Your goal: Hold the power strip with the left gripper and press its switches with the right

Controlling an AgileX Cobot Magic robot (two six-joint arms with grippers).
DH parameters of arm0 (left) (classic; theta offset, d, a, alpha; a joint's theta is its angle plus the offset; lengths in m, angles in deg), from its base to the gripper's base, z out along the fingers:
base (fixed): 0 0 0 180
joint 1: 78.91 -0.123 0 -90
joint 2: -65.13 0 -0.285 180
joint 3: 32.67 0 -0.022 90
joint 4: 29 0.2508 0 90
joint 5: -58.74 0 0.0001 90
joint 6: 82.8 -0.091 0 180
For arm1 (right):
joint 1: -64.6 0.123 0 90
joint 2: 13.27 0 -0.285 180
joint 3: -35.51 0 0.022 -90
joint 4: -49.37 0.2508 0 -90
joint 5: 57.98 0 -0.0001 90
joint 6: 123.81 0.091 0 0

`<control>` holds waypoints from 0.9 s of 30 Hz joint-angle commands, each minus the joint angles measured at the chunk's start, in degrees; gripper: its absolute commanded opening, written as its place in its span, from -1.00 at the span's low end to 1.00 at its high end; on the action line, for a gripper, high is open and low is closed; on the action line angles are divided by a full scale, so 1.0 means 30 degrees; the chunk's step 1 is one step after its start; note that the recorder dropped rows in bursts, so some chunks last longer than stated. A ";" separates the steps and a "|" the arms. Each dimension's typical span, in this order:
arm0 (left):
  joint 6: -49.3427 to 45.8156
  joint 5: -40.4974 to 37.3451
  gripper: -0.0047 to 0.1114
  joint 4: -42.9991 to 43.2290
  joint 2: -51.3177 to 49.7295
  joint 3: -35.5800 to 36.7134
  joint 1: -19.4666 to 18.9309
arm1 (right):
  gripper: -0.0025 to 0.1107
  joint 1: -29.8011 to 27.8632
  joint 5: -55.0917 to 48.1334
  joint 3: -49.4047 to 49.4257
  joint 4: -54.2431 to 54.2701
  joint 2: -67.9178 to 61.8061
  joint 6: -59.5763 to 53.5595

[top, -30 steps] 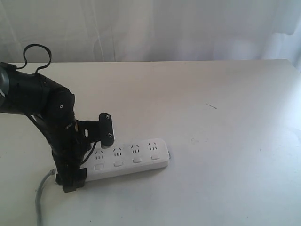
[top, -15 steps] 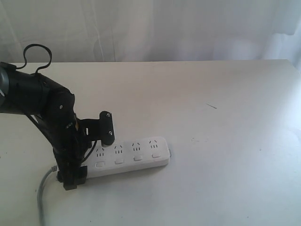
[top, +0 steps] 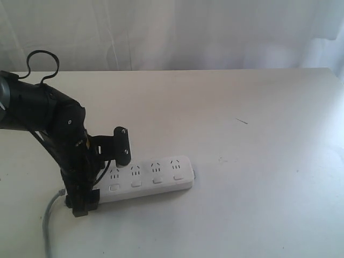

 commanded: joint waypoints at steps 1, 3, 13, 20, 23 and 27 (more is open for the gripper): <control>0.0221 0.0725 -0.91 0.0087 -0.0258 0.0271 -0.0032 | -0.96 -0.0170 0.3315 0.0045 -0.0169 0.0103 1.0023; 0.0221 0.0725 -0.91 0.0087 -0.0258 0.0271 -0.0032 | -0.96 -0.0170 0.3453 0.0045 -0.0169 0.0103 1.4835; -0.1572 0.0396 -0.92 -0.1120 -0.0258 0.0271 -0.0032 | -0.96 -0.0170 0.2972 0.0045 -0.0430 0.0103 1.8367; -0.4038 0.0354 -0.92 -0.3802 -0.0258 0.0271 -0.0032 | -0.96 -0.0170 0.3209 0.0045 -0.0070 0.0103 1.8367; -0.4160 0.0223 -0.92 -0.4443 -0.0258 0.0271 -0.0032 | -0.96 -0.0170 0.3184 0.0045 -0.1357 0.0103 1.8320; -0.4348 -0.0051 -0.92 -0.4629 -0.0258 0.0271 -0.0032 | -0.96 -0.0170 0.0219 -0.1642 -0.8513 0.0103 1.9578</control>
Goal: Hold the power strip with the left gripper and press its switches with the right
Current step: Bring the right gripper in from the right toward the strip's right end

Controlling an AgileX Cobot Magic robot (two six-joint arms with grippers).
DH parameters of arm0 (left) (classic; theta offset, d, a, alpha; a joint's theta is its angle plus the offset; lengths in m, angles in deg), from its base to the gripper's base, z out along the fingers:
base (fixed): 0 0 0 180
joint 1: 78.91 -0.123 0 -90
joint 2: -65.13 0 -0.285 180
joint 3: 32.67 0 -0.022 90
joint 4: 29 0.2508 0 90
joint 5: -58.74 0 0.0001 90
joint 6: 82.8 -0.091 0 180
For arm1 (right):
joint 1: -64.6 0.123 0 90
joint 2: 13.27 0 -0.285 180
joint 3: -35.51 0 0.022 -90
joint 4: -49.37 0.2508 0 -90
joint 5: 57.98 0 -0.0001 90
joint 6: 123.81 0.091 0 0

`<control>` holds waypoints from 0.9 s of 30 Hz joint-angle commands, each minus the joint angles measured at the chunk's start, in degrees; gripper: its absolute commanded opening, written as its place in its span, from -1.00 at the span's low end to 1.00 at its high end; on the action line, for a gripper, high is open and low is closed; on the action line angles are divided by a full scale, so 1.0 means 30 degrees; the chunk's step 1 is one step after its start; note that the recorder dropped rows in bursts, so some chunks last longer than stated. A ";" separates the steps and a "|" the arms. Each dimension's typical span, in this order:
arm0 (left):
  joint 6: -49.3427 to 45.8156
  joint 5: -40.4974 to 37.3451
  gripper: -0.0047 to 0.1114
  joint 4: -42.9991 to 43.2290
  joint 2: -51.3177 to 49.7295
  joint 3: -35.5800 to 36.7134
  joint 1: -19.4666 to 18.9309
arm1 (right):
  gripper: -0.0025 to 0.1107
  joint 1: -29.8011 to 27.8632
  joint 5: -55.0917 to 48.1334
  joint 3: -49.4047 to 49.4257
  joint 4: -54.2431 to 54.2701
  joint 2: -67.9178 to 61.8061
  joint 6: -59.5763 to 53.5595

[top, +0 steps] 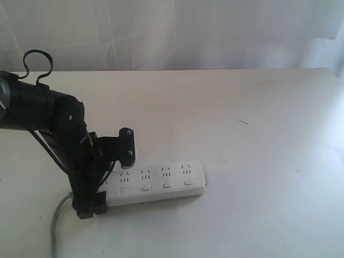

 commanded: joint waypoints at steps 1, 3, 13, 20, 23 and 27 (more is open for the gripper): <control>-0.0288 -0.0517 -0.92 -0.0974 -0.0222 0.0271 0.0012 | -0.96 -0.0170 -0.2647 -0.2115 -0.8409 0.0093 0.2717; -0.0288 -0.0517 -0.92 -0.1102 -0.0222 0.0271 0.0045 | -0.96 -0.0170 -0.2571 -0.3385 -1.2603 -0.0500 0.5378; -0.0288 -0.0405 -0.92 -0.1809 -0.0222 0.0271 0.0041 | -0.96 -0.0170 0.2737 -0.8015 -2.2888 -0.8803 0.9944; -0.0288 -0.0290 -0.92 -0.2108 -0.0222 0.0271 0.0041 | -0.96 -0.0119 0.7278 -0.8285 -2.3325 -1.3886 0.9273; -0.0288 -0.0207 -0.92 -0.2108 -0.0222 0.0271 0.0041 | -0.96 0.0445 0.7256 -0.8285 -2.3325 -1.5197 0.8506; -0.1179 -0.0343 -0.92 -0.2976 -0.0222 0.0271 0.0041 | -0.96 0.2044 0.5423 -0.8285 -2.3257 -1.6382 0.7859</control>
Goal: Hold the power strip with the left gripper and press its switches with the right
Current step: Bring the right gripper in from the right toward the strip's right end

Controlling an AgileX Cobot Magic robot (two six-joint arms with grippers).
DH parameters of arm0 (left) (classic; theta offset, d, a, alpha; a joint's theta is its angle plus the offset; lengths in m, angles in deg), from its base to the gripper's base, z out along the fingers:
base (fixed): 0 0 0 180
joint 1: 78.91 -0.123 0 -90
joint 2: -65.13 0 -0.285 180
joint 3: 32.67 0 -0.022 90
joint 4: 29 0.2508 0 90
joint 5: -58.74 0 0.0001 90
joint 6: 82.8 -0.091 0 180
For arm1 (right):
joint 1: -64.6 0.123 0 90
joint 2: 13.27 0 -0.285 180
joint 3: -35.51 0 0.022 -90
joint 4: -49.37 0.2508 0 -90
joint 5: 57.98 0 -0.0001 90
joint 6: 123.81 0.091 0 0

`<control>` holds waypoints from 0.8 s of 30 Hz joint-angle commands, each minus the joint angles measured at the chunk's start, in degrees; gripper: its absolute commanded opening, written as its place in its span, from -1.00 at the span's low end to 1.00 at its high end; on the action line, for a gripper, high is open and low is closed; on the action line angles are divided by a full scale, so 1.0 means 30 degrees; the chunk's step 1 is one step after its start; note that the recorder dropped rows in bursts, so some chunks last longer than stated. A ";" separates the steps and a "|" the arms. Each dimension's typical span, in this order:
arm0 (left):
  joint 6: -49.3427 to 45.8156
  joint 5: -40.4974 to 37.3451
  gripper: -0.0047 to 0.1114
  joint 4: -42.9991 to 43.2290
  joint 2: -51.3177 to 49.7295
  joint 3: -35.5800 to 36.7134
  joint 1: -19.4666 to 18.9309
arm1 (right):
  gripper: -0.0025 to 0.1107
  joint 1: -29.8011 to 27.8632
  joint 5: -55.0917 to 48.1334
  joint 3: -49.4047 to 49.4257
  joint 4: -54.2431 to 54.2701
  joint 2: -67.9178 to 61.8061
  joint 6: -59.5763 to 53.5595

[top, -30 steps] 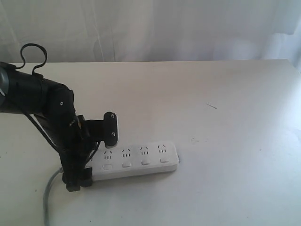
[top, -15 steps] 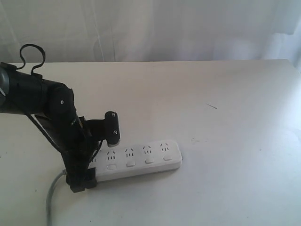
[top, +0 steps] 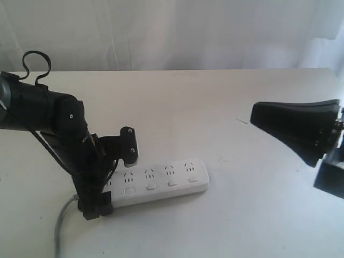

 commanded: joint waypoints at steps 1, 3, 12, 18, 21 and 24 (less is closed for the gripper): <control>-0.1102 -0.0626 -0.92 -0.1580 -0.0150 0.0271 0.0076 | -0.96 0.1841 -0.2177 -0.0175 0.0197 -0.1195 -0.1210; -0.1519 -0.0665 -0.92 -0.1926 -0.0150 0.0271 0.0076 | -0.96 0.2843 -0.3964 -0.0175 0.0647 -0.1656 -0.1898; -0.2513 -0.0746 -0.92 -0.2053 -0.0150 0.0271 0.0403 | -0.96 0.7090 -1.0184 -0.0175 0.1112 -0.4908 -0.2830; -0.3580 -0.0883 -0.92 -0.2152 -0.0150 0.0236 0.1764 | -0.96 0.9082 -1.0890 -0.0980 0.1600 -0.7919 -0.2830; -0.3631 -0.0634 -0.92 -0.2205 -0.0150 0.0236 0.2316 | -0.96 1.0025 -1.0932 -0.1610 0.1617 -0.9363 -0.2997; -0.3631 -0.0500 -0.92 -0.2544 -0.0150 0.0236 0.2510 | -0.96 1.0711 -1.1008 -0.2133 0.1928 -1.0798 -0.3351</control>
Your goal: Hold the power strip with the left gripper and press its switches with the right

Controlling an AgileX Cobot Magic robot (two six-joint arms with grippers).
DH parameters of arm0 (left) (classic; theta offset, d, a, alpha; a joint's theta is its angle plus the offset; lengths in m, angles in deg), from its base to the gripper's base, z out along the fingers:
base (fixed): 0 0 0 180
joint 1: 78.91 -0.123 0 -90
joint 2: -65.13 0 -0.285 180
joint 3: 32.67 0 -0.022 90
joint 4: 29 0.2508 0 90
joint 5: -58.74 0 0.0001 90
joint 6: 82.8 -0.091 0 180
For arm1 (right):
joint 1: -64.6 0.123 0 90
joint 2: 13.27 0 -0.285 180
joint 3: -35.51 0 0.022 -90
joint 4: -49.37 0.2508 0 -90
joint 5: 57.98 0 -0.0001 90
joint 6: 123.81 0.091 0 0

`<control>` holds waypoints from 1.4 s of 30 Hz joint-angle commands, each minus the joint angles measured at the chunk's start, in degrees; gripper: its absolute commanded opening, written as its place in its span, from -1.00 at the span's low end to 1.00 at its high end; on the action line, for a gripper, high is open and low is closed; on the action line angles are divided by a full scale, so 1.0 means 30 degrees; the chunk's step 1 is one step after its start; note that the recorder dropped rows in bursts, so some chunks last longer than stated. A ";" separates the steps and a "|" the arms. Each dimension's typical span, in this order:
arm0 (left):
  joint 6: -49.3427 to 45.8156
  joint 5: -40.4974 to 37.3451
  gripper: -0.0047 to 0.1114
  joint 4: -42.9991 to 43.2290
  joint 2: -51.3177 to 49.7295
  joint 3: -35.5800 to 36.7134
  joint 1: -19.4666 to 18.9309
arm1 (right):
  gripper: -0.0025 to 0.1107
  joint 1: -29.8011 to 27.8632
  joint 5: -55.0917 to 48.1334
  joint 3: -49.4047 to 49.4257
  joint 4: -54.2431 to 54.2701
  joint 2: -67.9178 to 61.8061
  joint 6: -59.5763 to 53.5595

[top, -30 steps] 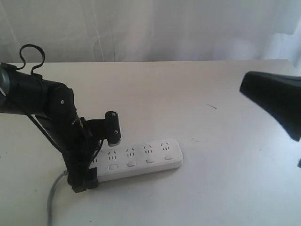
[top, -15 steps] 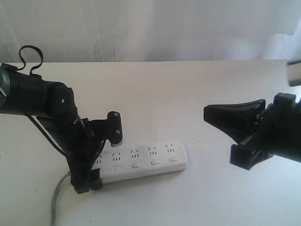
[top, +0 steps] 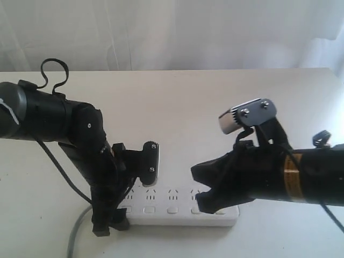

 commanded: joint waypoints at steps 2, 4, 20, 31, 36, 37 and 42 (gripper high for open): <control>-0.0128 -0.0482 -0.92 -0.1348 -0.0110 0.0190 0.0418 | -0.96 0.1198 -0.0554 -0.0872 0.0754 -0.2368 -0.0600; -0.0082 -0.0482 -0.92 -0.1431 -0.0110 0.0190 0.0418 | -0.96 0.1490 -0.1063 -0.0966 0.1254 -0.3159 -0.0600; 0.0992 -0.0887 -0.92 -0.1469 -0.1413 0.0190 0.0418 | -0.96 0.1797 0.0305 -0.0993 0.4073 -0.6670 -0.1035; 0.1249 -0.0962 -0.92 -0.0686 -0.1981 0.0190 0.0418 | -0.96 0.1797 -0.0511 -0.0993 0.7306 -0.6812 -0.4222; 0.1299 -0.0962 -0.92 -0.0674 -0.1981 0.0190 0.0418 | -0.96 0.1797 -0.0082 -0.0957 0.9604 -0.6812 -0.6311; 0.1299 -0.0962 -0.92 -0.0637 -0.1981 0.0190 0.0418 | -0.96 0.1797 -0.0216 -0.0912 0.9431 -0.6812 -0.6311; 0.1299 -0.0962 -0.92 -0.0599 -0.1981 0.0190 0.0418 | -0.96 0.1797 -0.0647 -0.0502 0.9431 -0.6812 -0.5947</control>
